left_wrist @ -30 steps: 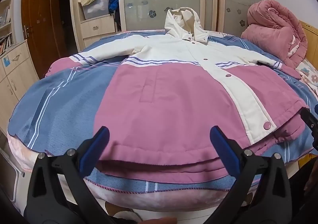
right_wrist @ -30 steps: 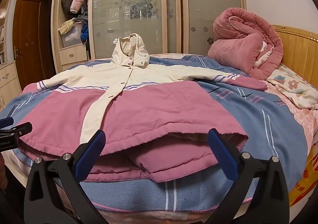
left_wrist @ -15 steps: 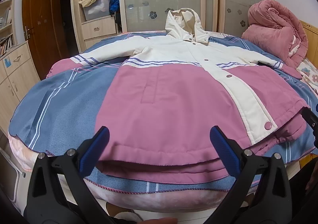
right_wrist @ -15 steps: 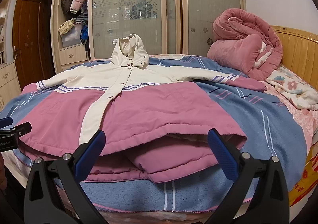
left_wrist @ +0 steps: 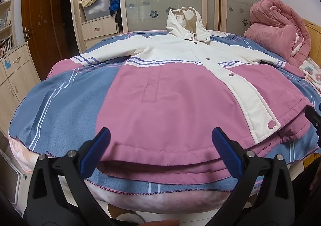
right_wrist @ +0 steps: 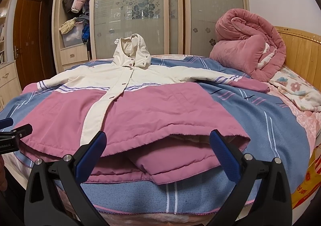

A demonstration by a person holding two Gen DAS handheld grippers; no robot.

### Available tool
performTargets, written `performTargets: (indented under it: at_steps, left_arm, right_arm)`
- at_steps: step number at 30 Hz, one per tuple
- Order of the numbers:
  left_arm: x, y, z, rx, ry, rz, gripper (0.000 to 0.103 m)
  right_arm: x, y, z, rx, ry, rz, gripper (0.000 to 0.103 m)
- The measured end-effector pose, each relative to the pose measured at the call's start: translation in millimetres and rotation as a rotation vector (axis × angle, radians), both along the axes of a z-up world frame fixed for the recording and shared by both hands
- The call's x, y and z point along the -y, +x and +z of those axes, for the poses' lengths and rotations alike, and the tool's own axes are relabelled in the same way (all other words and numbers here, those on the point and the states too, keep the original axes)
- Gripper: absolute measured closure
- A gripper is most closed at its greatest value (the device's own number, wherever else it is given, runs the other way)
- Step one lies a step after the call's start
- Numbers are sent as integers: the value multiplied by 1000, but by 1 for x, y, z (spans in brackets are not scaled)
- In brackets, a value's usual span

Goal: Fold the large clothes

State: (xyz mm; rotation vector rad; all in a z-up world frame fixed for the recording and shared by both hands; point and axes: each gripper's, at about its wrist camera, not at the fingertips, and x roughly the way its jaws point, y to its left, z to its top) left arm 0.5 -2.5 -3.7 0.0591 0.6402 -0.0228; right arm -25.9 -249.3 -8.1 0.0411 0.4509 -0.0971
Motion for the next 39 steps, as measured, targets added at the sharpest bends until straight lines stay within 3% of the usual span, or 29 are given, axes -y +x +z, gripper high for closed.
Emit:
performTargets:
  at_steps: [39]
  left_arm:
    - [4, -1, -1, -4, 3, -3, 2]
  right_arm:
    - [0, 1, -1, -2, -1, 0, 1]
